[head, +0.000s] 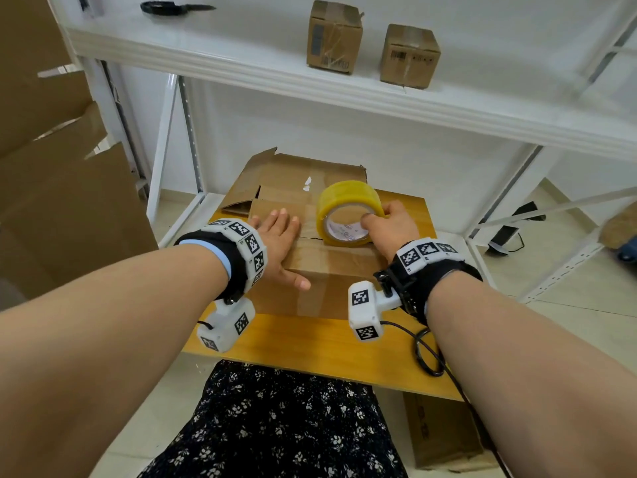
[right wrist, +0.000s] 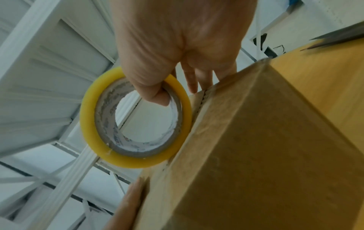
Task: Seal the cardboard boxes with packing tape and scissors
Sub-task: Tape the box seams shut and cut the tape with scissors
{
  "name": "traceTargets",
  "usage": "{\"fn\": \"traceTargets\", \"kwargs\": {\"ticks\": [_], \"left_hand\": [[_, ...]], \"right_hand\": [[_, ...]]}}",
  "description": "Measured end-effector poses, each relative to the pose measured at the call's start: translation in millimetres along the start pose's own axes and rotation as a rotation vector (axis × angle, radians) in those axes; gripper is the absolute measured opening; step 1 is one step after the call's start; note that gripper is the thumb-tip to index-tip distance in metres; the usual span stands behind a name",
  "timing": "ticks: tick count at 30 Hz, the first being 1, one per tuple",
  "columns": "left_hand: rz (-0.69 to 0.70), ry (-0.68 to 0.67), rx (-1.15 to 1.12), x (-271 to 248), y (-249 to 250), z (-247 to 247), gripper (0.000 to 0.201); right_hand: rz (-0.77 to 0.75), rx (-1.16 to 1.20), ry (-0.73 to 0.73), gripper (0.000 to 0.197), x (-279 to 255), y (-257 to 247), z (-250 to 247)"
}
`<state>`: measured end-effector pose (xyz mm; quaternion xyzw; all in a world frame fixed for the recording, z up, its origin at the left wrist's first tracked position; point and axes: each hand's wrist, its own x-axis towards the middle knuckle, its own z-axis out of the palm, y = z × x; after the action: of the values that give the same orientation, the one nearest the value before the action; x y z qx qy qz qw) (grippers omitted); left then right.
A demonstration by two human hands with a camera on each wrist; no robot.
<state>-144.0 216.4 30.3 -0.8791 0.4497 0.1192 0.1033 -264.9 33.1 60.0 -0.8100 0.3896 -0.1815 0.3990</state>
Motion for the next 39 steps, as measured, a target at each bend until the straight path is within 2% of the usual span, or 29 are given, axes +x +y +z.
{"fn": "traceTargets", "kwargs": {"ticks": [7,12,16,23,29,31,35,39], "left_hand": [[-0.039,0.011,0.054,-1.4,14.2,-4.2,0.135],[-0.007,0.050,-0.038,4.7,29.4,-1.5,0.137],[-0.004,0.038,-0.047,9.0,25.2,1.2,0.138],[0.001,0.030,-0.060,6.4,25.6,-0.7,0.137],[0.006,0.018,-0.066,1.6,27.2,-4.6,0.133],[0.007,0.034,-0.071,0.9,26.5,-3.9,0.133],[0.003,0.054,-0.056,-0.5,28.2,-5.0,0.134],[0.001,0.041,-0.072,0.4,31.8,-19.0,0.141]], "right_hand": [[0.004,-0.080,-0.012,0.024,-1.0,-2.6,3.0],[0.012,-0.112,-0.046,0.025,-2.8,-0.6,8.1],[-0.002,-0.170,-0.099,0.034,-2.7,2.9,16.3],[0.008,-0.220,-0.031,0.028,-0.7,-1.1,15.8],[0.068,-0.228,0.047,0.041,1.9,1.3,-1.5],[0.072,-0.206,0.047,0.039,0.6,2.9,-3.0],[0.079,-0.078,0.060,0.015,-0.9,6.2,-3.2],[0.129,-0.063,0.010,0.022,0.5,10.0,-5.7]]}}
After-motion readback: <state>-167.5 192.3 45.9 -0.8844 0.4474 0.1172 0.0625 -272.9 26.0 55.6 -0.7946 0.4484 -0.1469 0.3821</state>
